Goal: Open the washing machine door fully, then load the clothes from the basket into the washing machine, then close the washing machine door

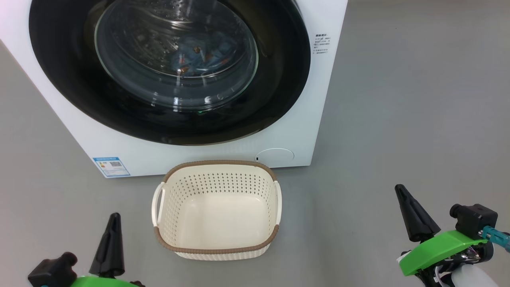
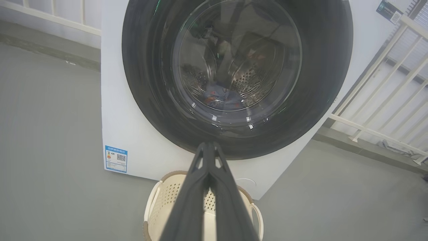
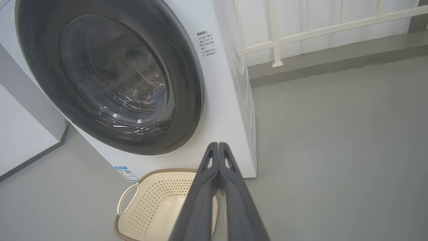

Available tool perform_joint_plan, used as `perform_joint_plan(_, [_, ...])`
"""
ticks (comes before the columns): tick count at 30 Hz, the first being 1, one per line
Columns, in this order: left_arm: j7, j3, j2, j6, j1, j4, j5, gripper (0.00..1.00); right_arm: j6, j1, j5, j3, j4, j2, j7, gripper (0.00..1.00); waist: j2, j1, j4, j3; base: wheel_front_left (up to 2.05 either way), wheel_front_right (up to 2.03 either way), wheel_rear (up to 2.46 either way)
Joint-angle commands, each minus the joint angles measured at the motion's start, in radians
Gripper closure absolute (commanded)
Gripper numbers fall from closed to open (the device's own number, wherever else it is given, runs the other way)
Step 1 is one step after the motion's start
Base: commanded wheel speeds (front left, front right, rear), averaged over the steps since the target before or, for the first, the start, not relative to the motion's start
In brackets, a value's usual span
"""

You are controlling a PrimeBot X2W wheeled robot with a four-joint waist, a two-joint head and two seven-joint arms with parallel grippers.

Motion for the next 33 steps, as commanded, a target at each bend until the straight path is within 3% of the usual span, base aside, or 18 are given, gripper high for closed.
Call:
perform_joint_plan(1, [0.005,0.015,0.01,-0.002,-0.02,-0.019,-0.021,1.0,0.0,-0.022,0.022,-0.019,-0.026,-0.012,0.004,1.0,0.0,-0.0004,0.0,-0.001,0.0,0.0,0.0])
perform_joint_plan(5, [0.015,0.021,0.007,-0.002,-0.022,-0.018,-0.056,1.0,0.0,-0.021,0.056,-0.029,-0.027,-0.005,0.015,1.0,0.0,-0.0021,0.002,-0.001,0.0,0.0,0.0])
perform_joint_plan(33, [0.093,0.066,-0.017,-0.008,-0.029,-0.015,-0.301,1.0,-0.001,-0.007,0.293,-0.105,-0.046,0.043,0.093,1.0,0.0,-0.0022,0.011,-0.016,0.0,0.0,0.0])
